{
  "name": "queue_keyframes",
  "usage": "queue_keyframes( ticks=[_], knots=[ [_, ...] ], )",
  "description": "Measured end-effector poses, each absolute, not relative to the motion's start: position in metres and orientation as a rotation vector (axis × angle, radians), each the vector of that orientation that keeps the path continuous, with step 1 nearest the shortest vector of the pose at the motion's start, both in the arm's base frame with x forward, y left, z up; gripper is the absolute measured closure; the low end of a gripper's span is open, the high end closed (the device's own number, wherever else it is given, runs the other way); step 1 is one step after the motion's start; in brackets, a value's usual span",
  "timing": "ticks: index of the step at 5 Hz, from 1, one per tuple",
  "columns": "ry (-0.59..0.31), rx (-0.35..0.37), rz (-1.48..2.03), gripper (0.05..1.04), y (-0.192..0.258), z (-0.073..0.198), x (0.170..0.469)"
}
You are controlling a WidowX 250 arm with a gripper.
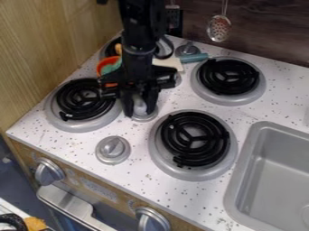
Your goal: Put the orange pot on the bottom left stove
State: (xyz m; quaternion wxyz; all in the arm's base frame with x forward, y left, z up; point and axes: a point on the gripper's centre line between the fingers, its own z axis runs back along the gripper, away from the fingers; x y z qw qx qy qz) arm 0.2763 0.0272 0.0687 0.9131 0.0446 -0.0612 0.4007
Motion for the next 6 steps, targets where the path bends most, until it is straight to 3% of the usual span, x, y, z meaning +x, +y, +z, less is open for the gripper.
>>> queue_keyframes(
  ticks=[2,4,6],
  knots=[
    [-0.079,0.175,1.064,0.701,0.051,0.057,0.272],
    [-0.166,0.177,1.237,0.701,0.067,0.042,0.266],
    [-0.151,0.170,1.296,0.667,0.081,0.037,0.263]
  ],
)
